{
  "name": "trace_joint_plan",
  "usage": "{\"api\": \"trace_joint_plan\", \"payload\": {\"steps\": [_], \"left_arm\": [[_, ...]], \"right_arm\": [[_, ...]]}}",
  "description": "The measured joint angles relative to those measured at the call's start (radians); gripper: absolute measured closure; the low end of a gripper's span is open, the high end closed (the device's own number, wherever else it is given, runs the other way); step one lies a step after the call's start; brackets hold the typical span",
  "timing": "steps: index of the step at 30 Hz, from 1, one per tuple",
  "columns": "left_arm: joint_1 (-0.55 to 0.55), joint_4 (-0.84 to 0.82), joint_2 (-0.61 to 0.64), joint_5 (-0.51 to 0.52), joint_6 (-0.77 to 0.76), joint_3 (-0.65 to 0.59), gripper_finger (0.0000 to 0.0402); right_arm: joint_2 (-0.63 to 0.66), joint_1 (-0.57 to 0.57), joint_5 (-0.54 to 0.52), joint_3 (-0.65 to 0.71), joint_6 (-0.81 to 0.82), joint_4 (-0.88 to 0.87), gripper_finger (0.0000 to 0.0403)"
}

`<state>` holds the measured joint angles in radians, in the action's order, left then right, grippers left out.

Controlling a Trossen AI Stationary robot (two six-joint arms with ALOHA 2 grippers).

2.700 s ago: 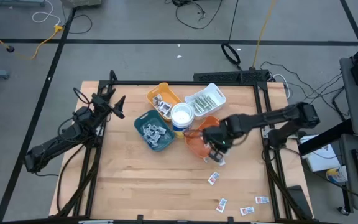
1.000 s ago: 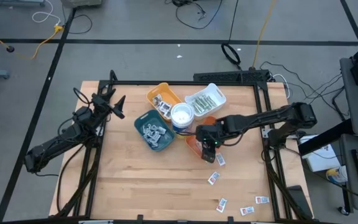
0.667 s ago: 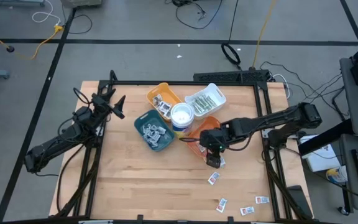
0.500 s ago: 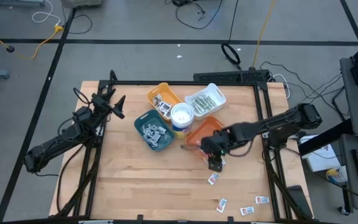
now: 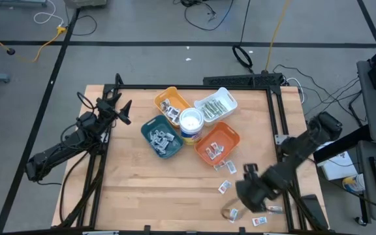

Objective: Pick & Place First Aid Supplies
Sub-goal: Put the orange pad into the orange bin

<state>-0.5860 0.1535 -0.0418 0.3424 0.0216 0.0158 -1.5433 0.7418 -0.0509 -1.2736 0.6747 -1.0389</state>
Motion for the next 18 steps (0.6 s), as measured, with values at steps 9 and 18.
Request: {"api": "trace_joint_plan", "payload": {"steps": [9, 18], "left_arm": [[0.0, 0.0, 0.0, 0.0, 0.0, 0.0, 0.0094], [0.0, 0.0, 0.0, 0.0, 0.0, 0.0, 0.0094]], "right_arm": [[0.0, 0.276, 0.003, 0.0, 0.203, 0.0, 0.0191], [0.002, 0.399, 0.044, 0.032, 0.356, 0.027, 0.0191]]}}
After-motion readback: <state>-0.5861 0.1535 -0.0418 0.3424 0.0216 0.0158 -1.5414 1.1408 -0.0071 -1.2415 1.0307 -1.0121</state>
